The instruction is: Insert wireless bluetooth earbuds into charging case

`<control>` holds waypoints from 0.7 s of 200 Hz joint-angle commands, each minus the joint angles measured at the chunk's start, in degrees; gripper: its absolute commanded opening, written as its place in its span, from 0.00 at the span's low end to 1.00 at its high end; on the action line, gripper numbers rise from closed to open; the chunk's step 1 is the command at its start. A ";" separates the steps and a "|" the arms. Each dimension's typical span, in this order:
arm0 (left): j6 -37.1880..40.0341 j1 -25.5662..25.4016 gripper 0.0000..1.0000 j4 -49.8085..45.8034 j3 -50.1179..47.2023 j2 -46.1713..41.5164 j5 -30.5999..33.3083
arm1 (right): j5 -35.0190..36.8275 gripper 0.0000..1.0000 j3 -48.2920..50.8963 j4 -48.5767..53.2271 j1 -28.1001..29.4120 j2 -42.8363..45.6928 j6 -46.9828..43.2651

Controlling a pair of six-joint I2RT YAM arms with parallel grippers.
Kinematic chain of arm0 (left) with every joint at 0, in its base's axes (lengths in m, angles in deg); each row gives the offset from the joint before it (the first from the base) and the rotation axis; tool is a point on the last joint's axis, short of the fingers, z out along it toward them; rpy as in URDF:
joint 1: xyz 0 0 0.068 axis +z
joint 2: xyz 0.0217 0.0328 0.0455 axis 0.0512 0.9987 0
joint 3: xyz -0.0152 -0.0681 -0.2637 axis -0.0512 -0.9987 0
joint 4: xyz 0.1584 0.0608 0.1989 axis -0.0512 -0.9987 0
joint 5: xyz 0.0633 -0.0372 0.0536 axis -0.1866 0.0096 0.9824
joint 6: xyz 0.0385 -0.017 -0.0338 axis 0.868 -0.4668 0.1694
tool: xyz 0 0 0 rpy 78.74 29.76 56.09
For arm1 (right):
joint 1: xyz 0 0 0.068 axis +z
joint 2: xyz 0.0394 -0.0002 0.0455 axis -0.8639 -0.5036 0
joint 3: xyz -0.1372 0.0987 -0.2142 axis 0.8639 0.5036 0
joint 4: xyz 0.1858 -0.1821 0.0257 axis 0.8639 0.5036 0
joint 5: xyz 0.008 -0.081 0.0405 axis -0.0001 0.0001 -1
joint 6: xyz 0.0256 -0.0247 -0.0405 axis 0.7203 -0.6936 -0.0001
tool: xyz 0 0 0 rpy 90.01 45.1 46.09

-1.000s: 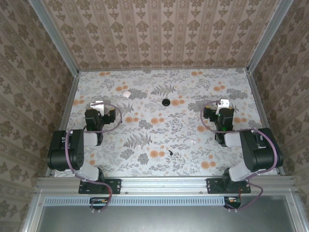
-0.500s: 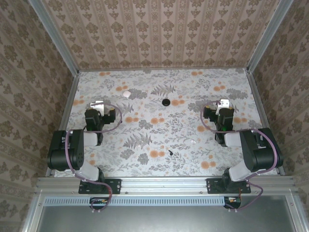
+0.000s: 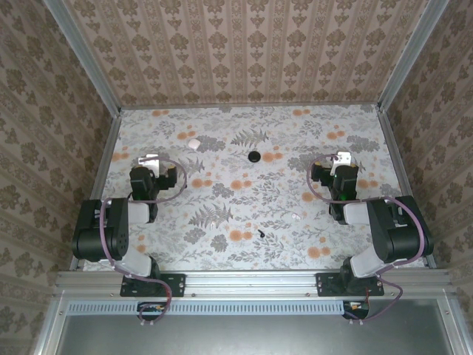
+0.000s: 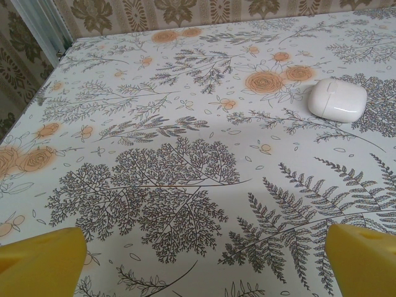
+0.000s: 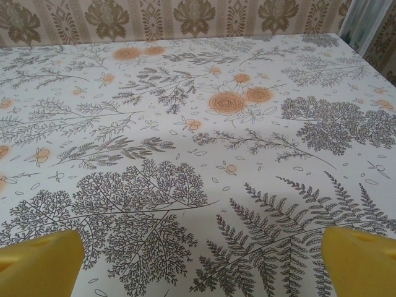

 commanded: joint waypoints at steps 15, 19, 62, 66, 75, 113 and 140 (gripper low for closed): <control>0.16 1.07 1.00 -0.24 0.66 -0.37 -2.19 | -0.65 1.00 -0.65 -1.00 -0.02 -0.32 -0.19; 0.16 1.17 1.00 -0.24 0.66 -0.34 -2.39 | -0.69 1.00 -0.64 -1.02 -0.04 -0.32 -0.17; 0.02 1.44 1.00 0.03 0.45 -0.45 -3.25 | -1.66 1.00 -1.60 2.06 0.26 1.73 -0.92; 0.19 1.56 1.00 0.32 0.32 -0.61 -3.70 | -1.67 1.00 -1.95 3.31 0.35 2.39 -1.08; 0.55 1.39 1.00 -0.51 0.38 -1.52 -4.15 | -1.71 1.00 -3.14 7.16 0.61 4.32 -1.44; -2.46 1.26 1.00 -14.05 4.35 -8.30 1.85 | -2.34 1.00 -16.30 38.84 1.14 11.86 6.94; -6.02 1.20 1.00 -27.88 10.63 -11.67 2.19 | -2.09 1.00 -26.79 55.09 4.21 9.14 13.16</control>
